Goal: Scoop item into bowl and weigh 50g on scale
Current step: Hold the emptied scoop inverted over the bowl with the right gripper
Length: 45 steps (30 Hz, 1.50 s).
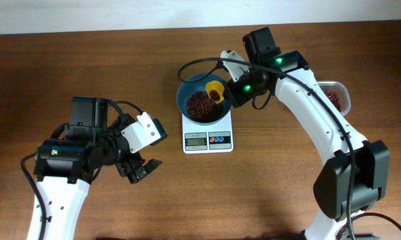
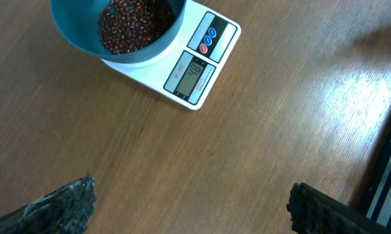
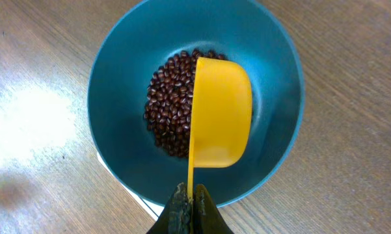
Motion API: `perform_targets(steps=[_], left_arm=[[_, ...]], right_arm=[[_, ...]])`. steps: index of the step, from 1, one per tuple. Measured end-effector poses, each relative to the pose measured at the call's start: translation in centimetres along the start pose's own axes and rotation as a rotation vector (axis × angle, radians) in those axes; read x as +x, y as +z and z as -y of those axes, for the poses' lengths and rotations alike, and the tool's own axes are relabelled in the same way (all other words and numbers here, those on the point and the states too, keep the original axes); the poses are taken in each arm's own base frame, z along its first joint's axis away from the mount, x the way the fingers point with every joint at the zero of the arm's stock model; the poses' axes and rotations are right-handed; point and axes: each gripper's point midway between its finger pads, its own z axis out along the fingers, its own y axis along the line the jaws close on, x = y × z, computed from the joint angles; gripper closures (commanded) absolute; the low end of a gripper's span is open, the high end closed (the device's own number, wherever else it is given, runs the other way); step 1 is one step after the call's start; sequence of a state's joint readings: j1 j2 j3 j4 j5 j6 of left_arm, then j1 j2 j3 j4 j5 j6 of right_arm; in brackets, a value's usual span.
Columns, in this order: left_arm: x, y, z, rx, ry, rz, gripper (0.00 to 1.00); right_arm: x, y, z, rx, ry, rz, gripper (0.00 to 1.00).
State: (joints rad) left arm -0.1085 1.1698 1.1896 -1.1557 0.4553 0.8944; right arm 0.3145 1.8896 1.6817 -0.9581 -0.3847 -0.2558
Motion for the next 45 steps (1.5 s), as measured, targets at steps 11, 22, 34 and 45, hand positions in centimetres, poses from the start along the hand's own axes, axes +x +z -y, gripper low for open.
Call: perform_targets(steps=[11,22,34,45], left_arm=[[0.0,0.0,0.0,0.0,0.0,0.0,0.01],[0.0,0.0,0.0,0.0,0.0,0.0,0.01],[-0.01,0.0,-0.01,0.0,0.0,0.0,0.01],[0.0,-0.01,0.0,0.0,0.0,0.0,0.01]], right_arm=[[-0.16,-0.1,-0.01,-0.001,0.005,0.005,0.96],[-0.17,-0.1,-0.13,-0.007,0.008,0.006,0.96],[-0.01,-0.12,-0.3,-0.016,0.02,-0.001,0.96],[-0.07,-0.12,-0.27,-0.015,0.022,0.002,0.96]])
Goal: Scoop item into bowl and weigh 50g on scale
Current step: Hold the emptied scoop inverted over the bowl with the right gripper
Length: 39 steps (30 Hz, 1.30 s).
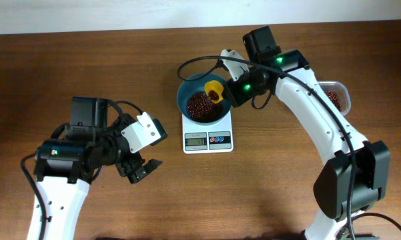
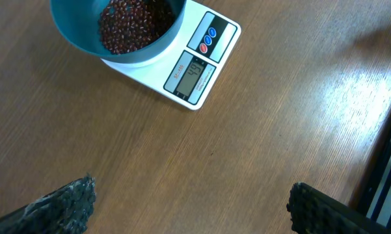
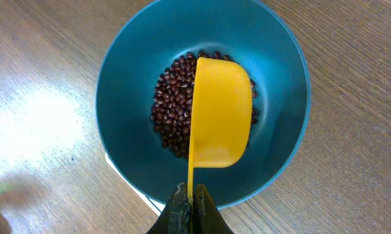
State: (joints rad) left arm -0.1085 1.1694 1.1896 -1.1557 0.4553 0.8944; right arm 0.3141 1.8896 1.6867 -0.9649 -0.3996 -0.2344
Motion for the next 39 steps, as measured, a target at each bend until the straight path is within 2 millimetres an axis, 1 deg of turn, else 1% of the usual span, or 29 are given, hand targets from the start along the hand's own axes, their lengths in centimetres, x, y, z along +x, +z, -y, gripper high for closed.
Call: perform_targets(steps=[6,9,15,39], left_arm=[[0.0,0.01,0.0,0.0,0.0,0.0,0.01],[0.0,0.01,-0.01,0.0,0.0,0.0,0.02],[0.0,0.0,0.0,0.0,0.0,0.0,0.01],[0.0,0.01,0.0,0.0,0.0,0.0,0.01]], right_arm=[[0.12,0.01,0.11,0.008,0.0,-0.006,0.96],[0.23,0.0,0.55,0.034,0.001,-0.012,0.96],[-0.06,0.01,0.09,0.006,-0.002,0.002,0.96],[-0.18,0.01,-0.03,-0.001,-0.004,0.007,0.96]])
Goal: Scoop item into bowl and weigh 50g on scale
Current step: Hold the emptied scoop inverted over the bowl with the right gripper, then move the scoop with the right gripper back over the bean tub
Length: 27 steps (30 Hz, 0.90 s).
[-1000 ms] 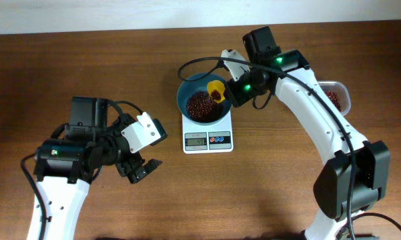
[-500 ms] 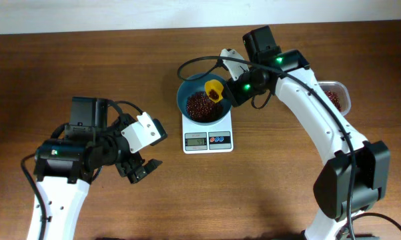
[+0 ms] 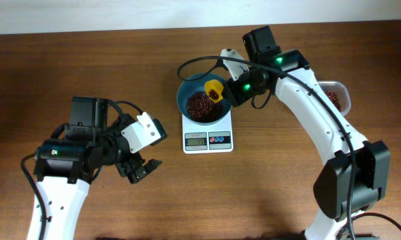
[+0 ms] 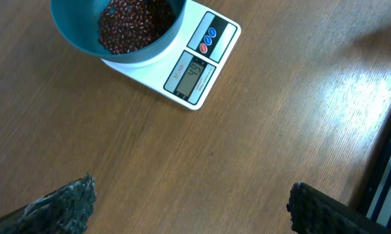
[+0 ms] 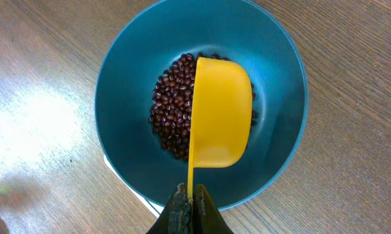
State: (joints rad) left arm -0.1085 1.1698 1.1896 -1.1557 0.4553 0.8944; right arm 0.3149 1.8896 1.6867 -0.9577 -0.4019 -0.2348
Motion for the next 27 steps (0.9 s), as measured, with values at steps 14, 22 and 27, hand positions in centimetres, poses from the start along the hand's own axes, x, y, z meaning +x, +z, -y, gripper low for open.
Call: perform_targets(steps=[14,22,27], left_arm=[[0.0,0.0,0.0,0.0,0.0,0.0,0.01],[0.0,0.0,0.0,0.0,0.0,0.0,0.01],[0.0,0.0,0.0,0.0,0.0,0.0,0.01]], right_arm=[[-0.7,-0.5,-0.4,-0.014,-0.007,0.02,0.96],[-0.7,-0.6,-0.7,-0.037,-0.004,0.022,0.96],[-0.6,-1.5,-0.9,-0.147,0.048,0.051,0.96]])
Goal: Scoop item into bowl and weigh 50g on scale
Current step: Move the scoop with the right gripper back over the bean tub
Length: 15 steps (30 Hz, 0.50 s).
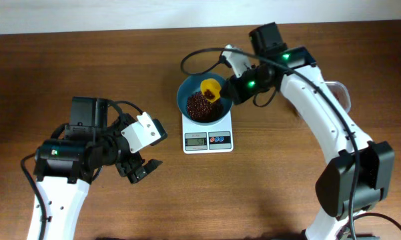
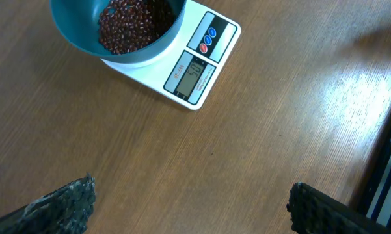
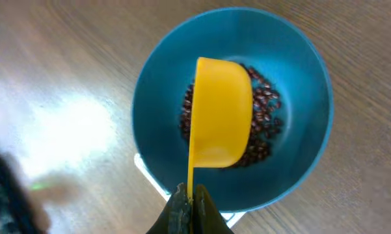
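Note:
A blue bowl [image 1: 187, 90] of dark red beans [image 1: 200, 105] sits on the white scale [image 1: 208, 139] at mid-table; the wrist view shows the bowl [image 3: 299, 166] from above. My right gripper [image 3: 190, 200] is shut on the thin handle of a yellow scoop [image 3: 221, 110], held tipped on its side above the bowl. In the overhead view the scoop [image 1: 211, 89] hangs over the bowl's far right rim. My left gripper [image 1: 141, 171] stands open over bare table, left of the scale [image 2: 195, 62], holding nothing.
A clear tub [image 1: 340, 93] lies at the right edge, mostly hidden behind my right arm. A black cable [image 1: 193, 57] loops above the bowl. The table's far edge runs along the top.
My right gripper with the scoop now sits higher and a little further back over the bowl, which looks smaller in the wrist view. The left arm is unchanged.
At all three earlier moments my right gripper held the yellow scoop tipped sideways low inside the bowl over the beans, with only slight shifts. Now the scoop is higher above the bowl. My left gripper stayed open and still throughout.

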Motion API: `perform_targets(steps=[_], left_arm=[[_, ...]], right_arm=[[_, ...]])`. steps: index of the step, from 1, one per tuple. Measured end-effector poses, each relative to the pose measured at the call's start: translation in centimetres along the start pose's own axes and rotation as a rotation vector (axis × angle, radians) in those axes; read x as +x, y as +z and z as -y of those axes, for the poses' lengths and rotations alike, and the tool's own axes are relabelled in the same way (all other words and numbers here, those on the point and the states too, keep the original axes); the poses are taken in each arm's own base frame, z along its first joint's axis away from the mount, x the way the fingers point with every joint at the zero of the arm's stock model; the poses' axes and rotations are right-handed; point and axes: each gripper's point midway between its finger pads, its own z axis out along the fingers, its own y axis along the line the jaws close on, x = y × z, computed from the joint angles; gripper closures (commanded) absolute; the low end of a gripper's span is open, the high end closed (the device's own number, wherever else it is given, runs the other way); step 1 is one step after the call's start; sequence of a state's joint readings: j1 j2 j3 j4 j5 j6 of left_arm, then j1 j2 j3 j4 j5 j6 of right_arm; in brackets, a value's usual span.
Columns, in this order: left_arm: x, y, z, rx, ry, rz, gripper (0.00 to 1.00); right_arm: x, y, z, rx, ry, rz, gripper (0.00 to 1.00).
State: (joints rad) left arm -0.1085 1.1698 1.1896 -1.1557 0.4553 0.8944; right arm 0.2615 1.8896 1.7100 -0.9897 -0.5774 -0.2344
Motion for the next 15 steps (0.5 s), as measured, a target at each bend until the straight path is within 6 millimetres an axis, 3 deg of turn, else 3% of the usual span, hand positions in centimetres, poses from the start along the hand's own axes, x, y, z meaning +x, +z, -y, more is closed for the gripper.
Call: perform_targets(steps=[5,15], left_arm=[[0.0,0.0,0.0,0.0,0.0,0.0,0.01],[0.0,0.0,0.0,0.0,0.0,0.001,0.01]], right_arm=[[-0.5,-2.2,1.1,-0.107,0.075,0.074,0.96],[-1.5,-5.4,1.2,-0.289,0.163,0.191,0.96]])
